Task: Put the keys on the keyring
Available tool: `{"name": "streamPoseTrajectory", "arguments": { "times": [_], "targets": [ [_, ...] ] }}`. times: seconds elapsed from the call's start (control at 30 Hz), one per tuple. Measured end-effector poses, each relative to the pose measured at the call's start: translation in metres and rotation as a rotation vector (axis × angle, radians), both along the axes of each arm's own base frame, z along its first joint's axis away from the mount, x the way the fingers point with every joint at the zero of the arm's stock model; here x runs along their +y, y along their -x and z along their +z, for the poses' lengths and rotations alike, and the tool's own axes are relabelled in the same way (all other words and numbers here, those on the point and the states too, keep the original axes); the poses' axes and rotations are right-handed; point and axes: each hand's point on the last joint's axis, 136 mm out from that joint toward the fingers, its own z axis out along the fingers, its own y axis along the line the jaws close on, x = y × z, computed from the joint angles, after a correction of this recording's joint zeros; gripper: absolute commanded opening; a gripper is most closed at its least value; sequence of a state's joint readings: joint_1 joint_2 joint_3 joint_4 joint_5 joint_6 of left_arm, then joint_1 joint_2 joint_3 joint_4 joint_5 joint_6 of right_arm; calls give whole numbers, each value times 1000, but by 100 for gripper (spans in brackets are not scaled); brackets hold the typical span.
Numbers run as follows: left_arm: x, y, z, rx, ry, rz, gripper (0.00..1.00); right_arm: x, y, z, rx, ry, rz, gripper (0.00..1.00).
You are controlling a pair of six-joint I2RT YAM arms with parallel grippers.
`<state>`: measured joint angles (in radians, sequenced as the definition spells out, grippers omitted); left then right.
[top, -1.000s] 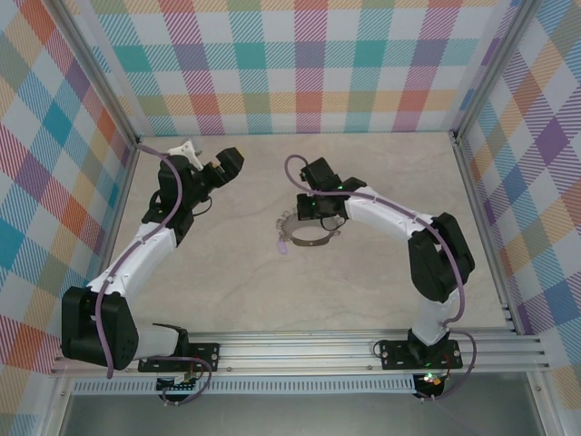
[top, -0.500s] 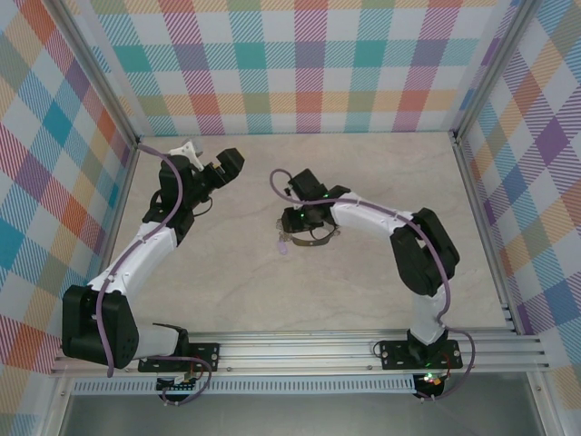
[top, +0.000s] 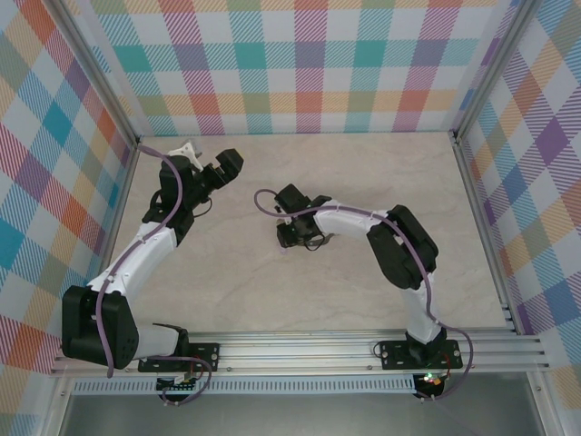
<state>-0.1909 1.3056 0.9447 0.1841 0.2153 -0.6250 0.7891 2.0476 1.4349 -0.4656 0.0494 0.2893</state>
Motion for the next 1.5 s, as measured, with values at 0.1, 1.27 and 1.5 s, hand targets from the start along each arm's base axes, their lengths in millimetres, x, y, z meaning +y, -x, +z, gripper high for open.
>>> {"name": "streamPoseTrajectory", "arguments": {
  "times": [0.1, 1.27, 1.5],
  "targets": [
    [0, 0, 0, 0, 0, 0, 100, 4, -6, 4, -18, -2, 7, 34],
    [0, 0, 0, 4, 14, 3, 100, 13, -24, -3, -147, 134, 56, 0],
    [0, 0, 0, 4, 14, 3, 100, 9, -20, 1, -145, 131, 56, 0]
  ]
}}
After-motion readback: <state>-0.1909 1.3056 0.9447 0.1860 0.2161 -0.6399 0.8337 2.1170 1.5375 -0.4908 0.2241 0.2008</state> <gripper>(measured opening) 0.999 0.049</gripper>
